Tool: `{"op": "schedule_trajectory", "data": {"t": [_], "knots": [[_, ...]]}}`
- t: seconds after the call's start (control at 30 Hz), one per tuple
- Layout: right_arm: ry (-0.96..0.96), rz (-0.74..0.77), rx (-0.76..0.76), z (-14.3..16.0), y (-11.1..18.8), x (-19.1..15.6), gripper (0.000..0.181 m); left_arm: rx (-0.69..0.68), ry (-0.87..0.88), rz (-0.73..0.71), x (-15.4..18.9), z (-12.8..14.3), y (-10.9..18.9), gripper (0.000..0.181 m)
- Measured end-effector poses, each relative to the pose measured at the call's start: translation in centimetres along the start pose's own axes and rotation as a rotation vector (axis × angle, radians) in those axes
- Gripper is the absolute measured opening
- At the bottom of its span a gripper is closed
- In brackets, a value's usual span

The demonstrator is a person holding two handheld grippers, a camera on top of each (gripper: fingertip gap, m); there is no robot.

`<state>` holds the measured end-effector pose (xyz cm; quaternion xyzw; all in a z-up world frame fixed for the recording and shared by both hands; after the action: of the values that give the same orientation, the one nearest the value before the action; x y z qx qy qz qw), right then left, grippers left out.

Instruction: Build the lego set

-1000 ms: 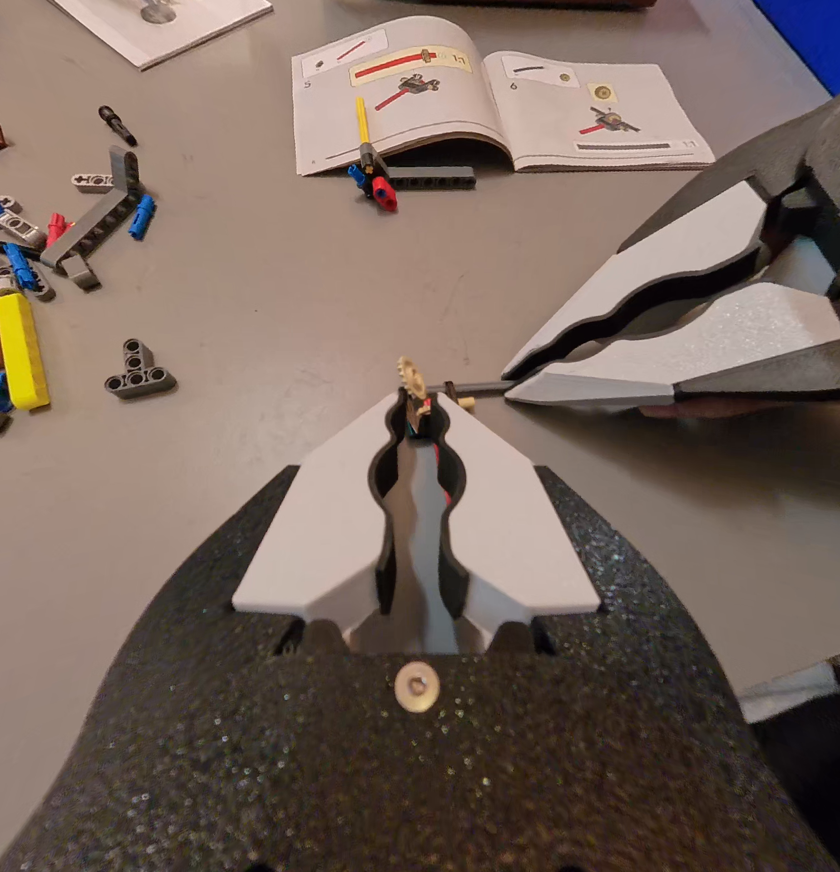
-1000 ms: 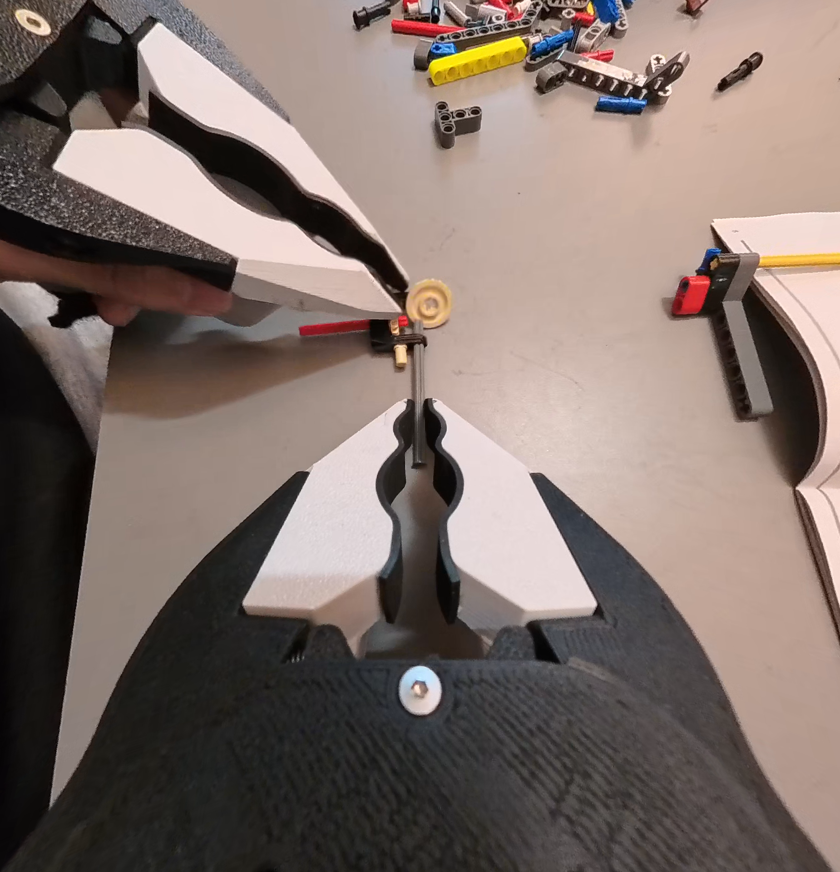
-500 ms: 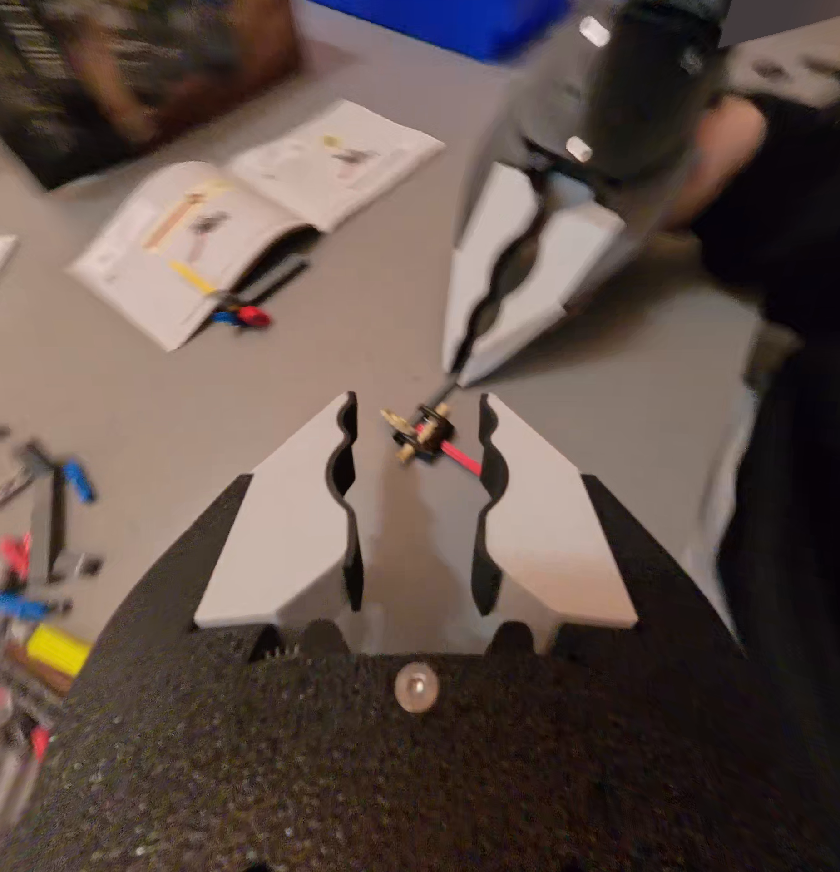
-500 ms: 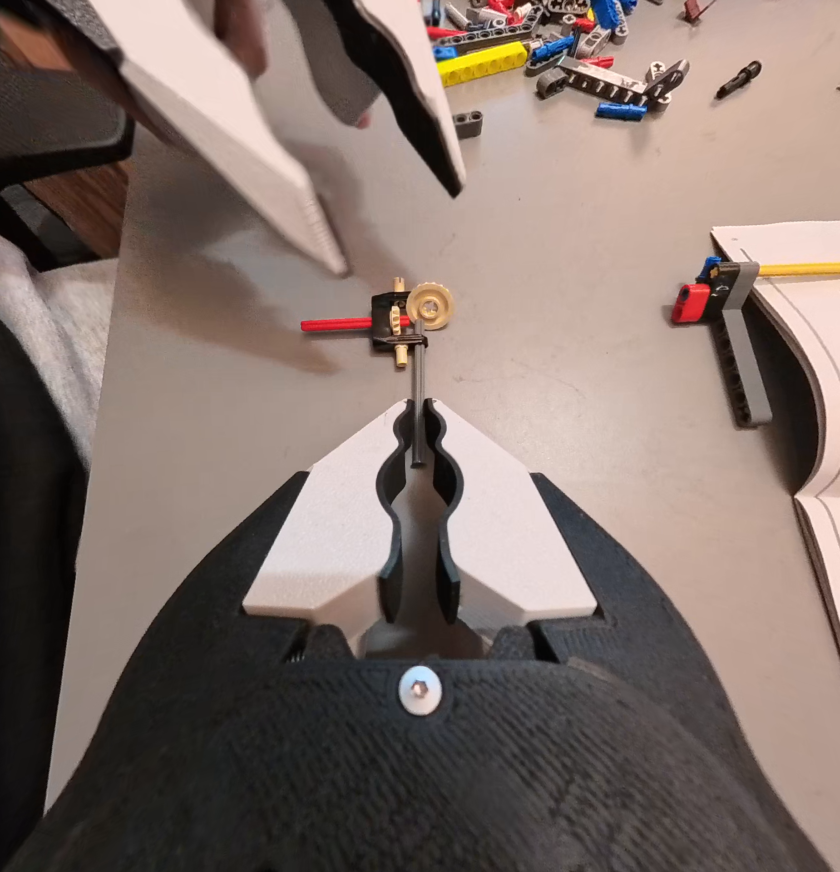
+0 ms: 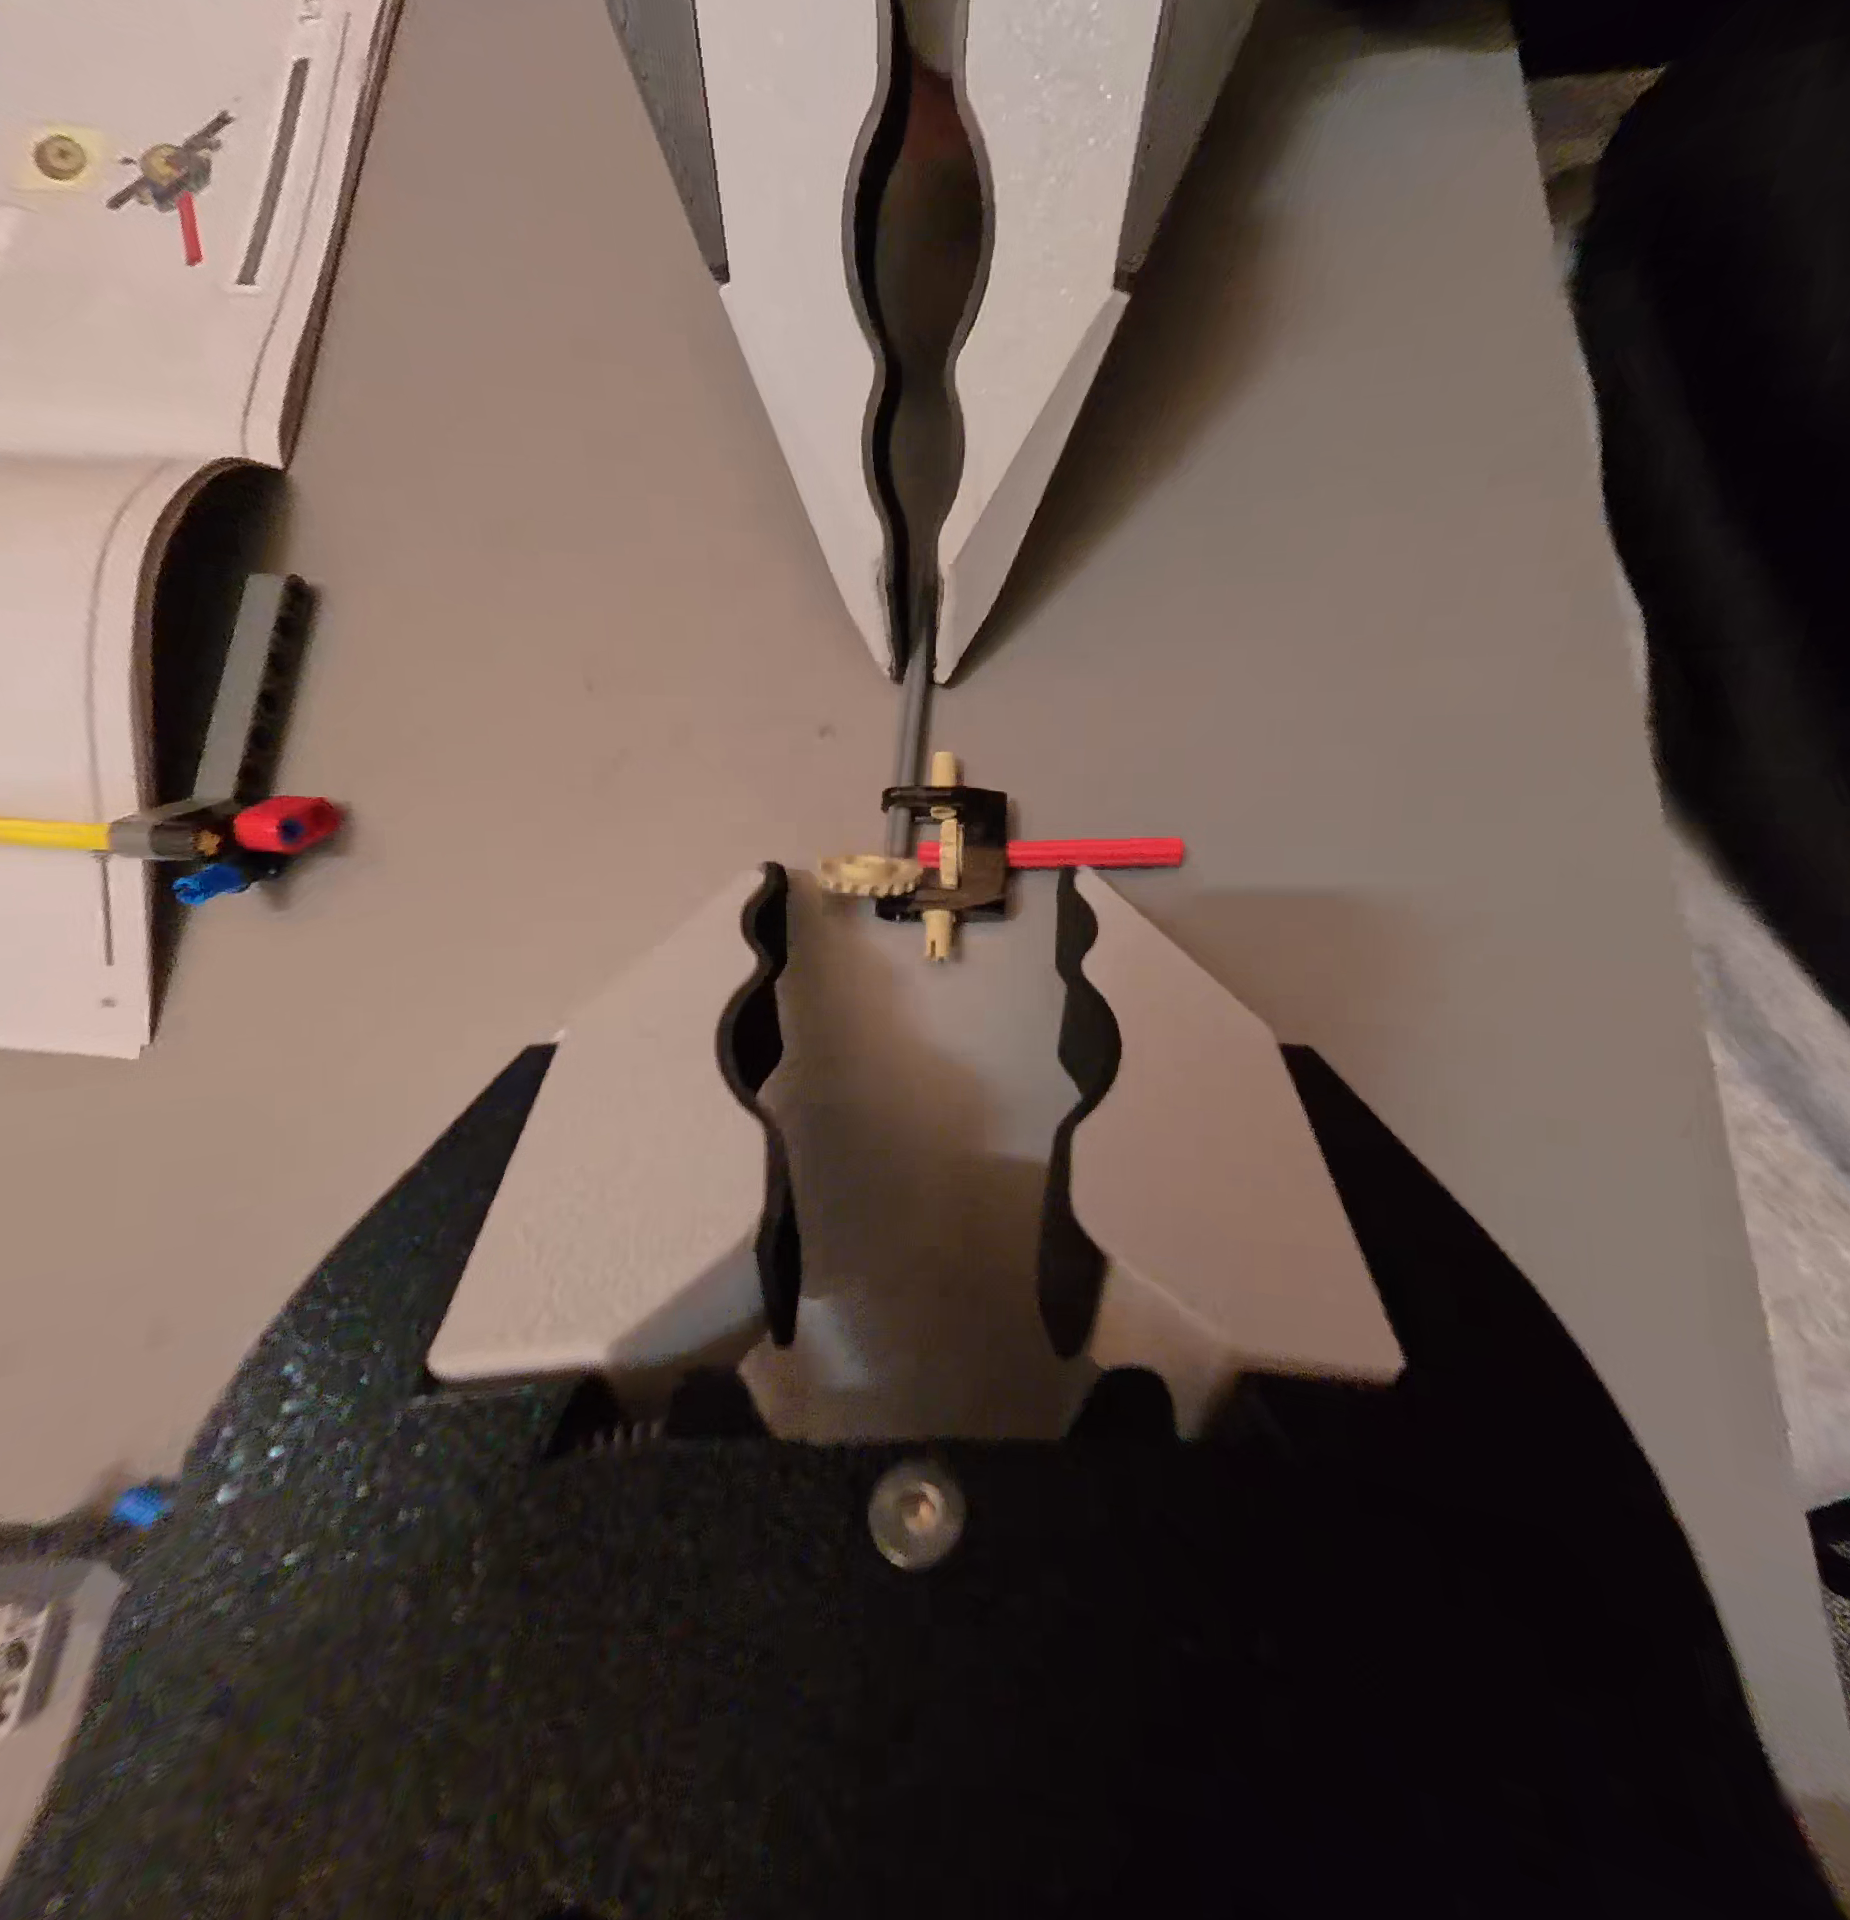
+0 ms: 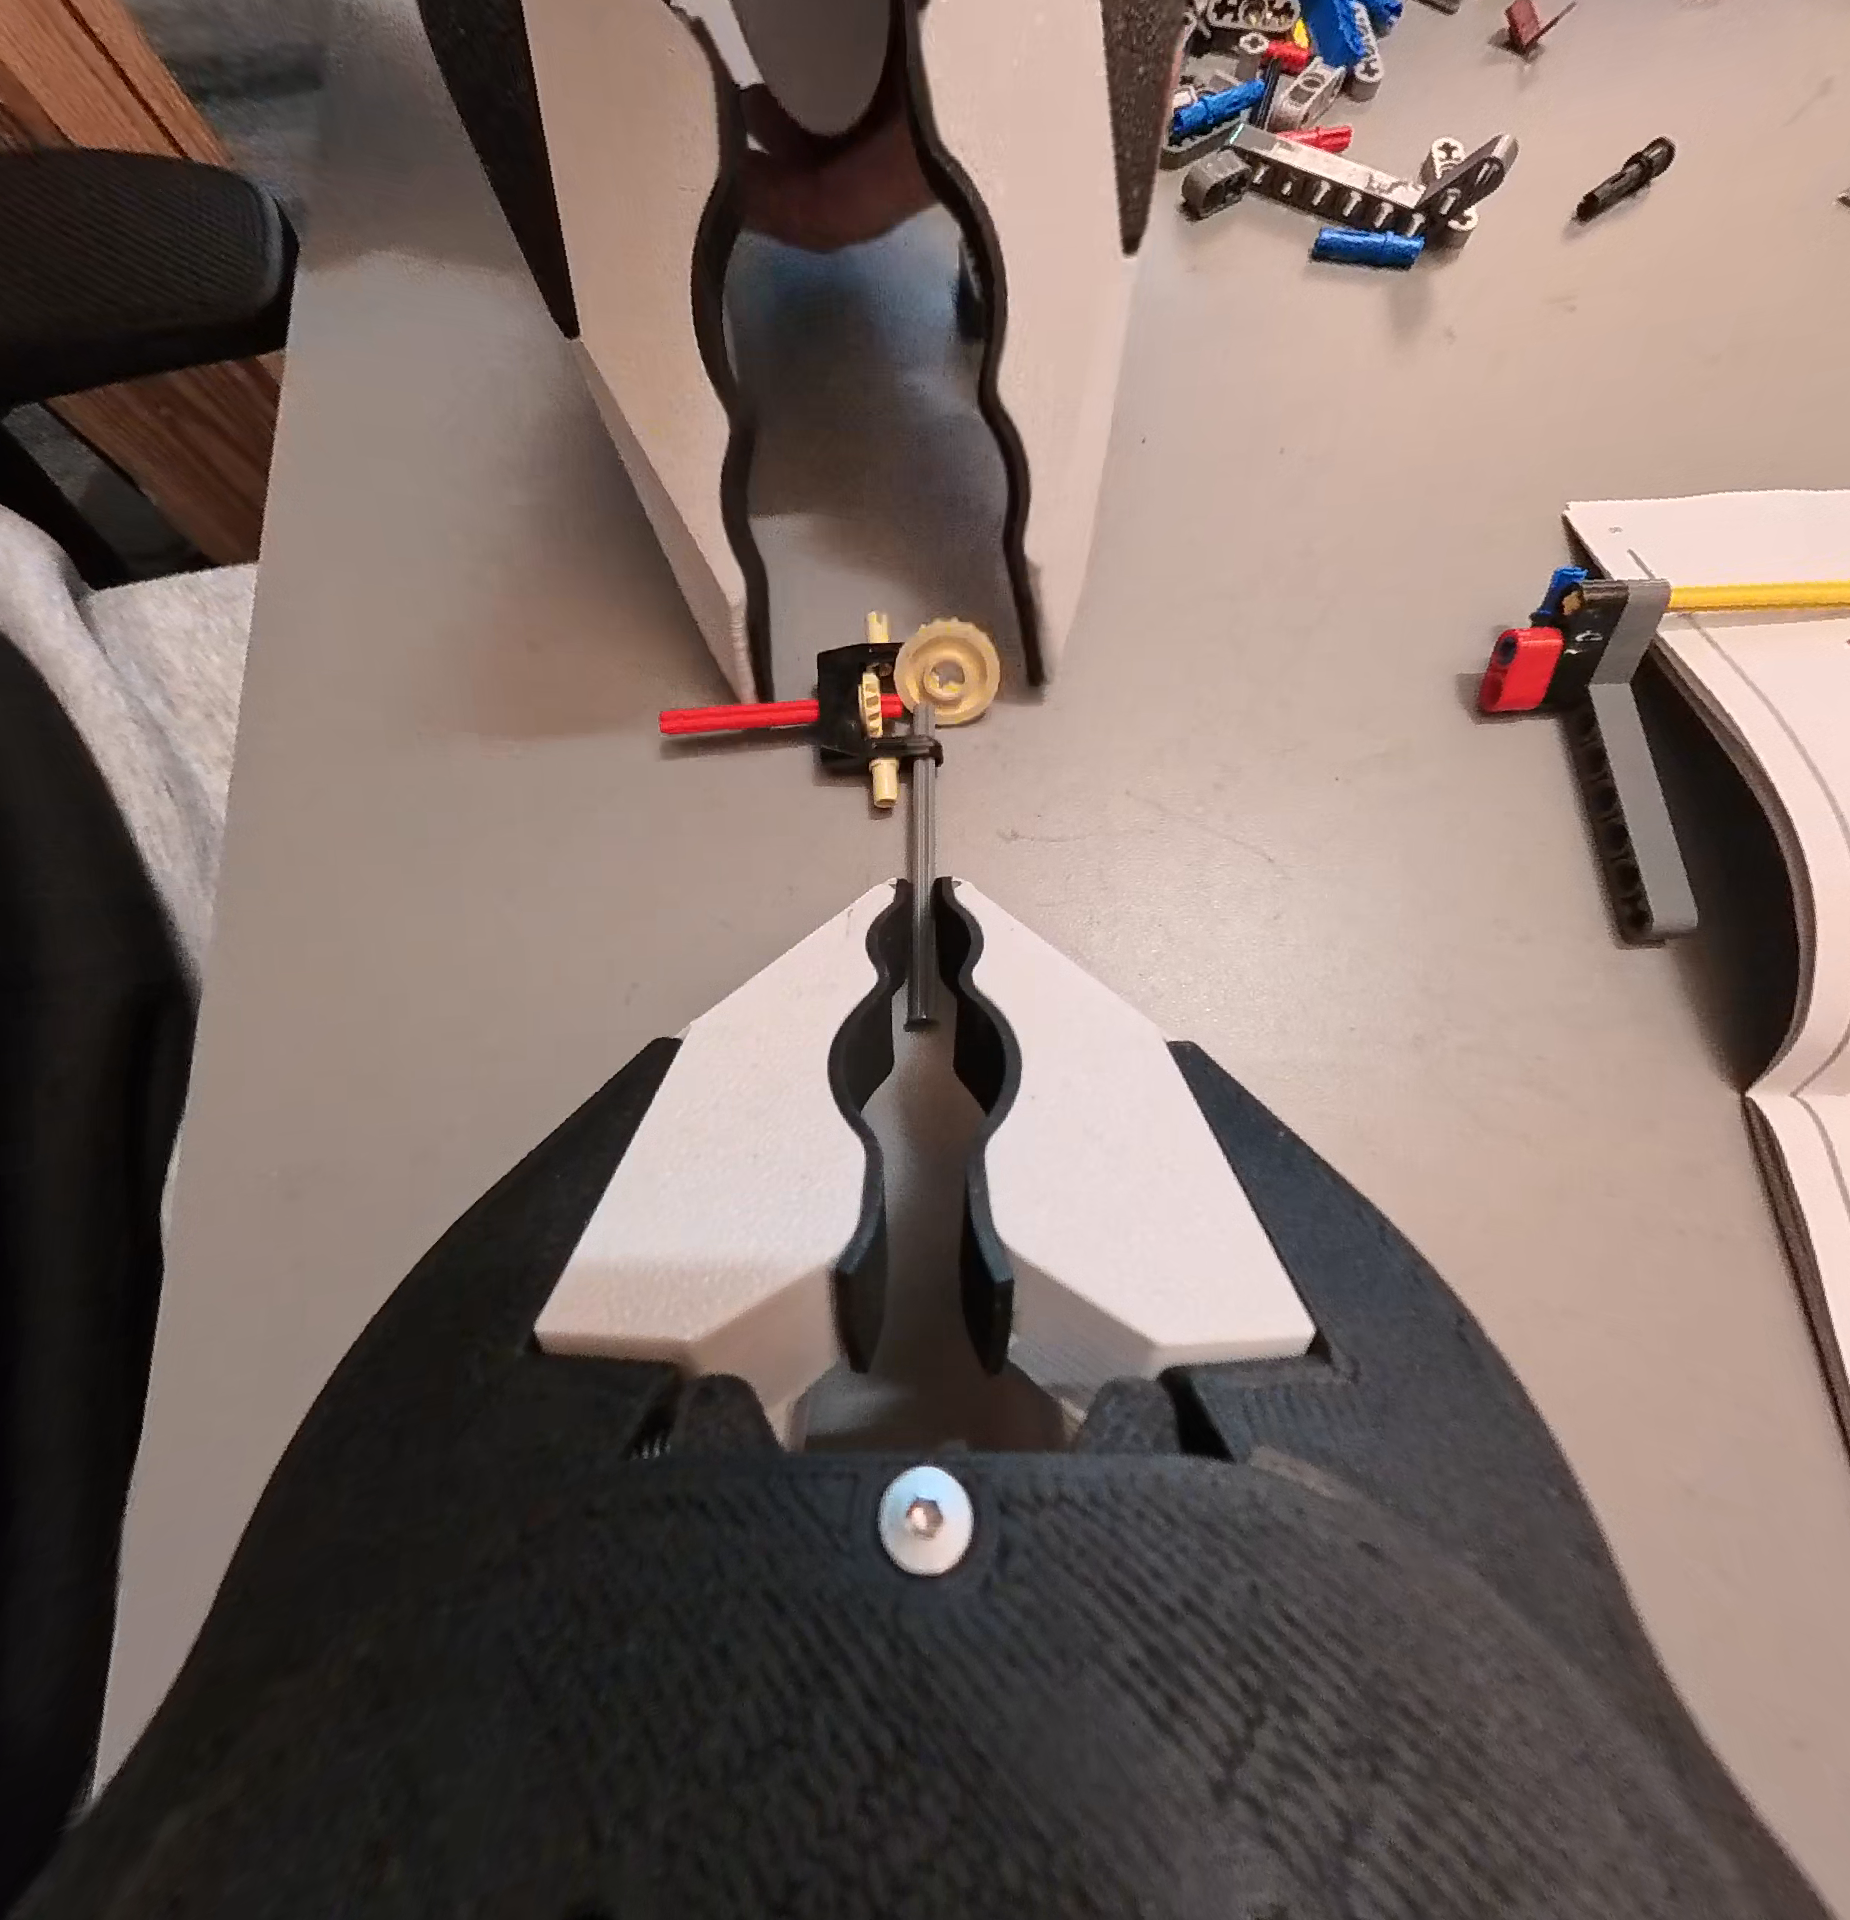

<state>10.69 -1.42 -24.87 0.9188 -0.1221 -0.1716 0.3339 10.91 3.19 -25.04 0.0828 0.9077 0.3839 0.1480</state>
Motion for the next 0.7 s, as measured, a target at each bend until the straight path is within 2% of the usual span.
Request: {"op": "schedule_trajectory", "data": {"t": [0.03,0.27,0.47,0.7], "knots": [[0.004,0.003,0.001,0.01,0.0,0.0,0.002,0.013,-0.007,0.004,0.09,-0.1,-0.07,0.046],[0.006,0.006,0.001,-0.02,-0.01,0.0,0.002,0.025,-0.108,-0.029,0.24,-0.45,-0.1,0.032],[0.018,0.017,0.004,-0.07,-0.06,0.01,0.002,-0.041,-0.13,-0.094,0.01,-0.34,0.13,0.032],[0.072,0.034,0.008,-0.12,-0.09,0.03,0.002,-0.004,-0.158,-0.135,0.28,-0.68,0.02,0.03]]}}
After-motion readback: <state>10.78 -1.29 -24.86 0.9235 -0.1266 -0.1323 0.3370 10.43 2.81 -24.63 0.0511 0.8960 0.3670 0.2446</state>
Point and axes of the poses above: each gripper's, where its closed fingertips meet, y back along the fingers, z out of its underside, x = y × z across the jaws, the point moved 1 cm from there along y, back along the fingers, and after that the axes turned 15 degrees about -y, right-handed, at the moved point
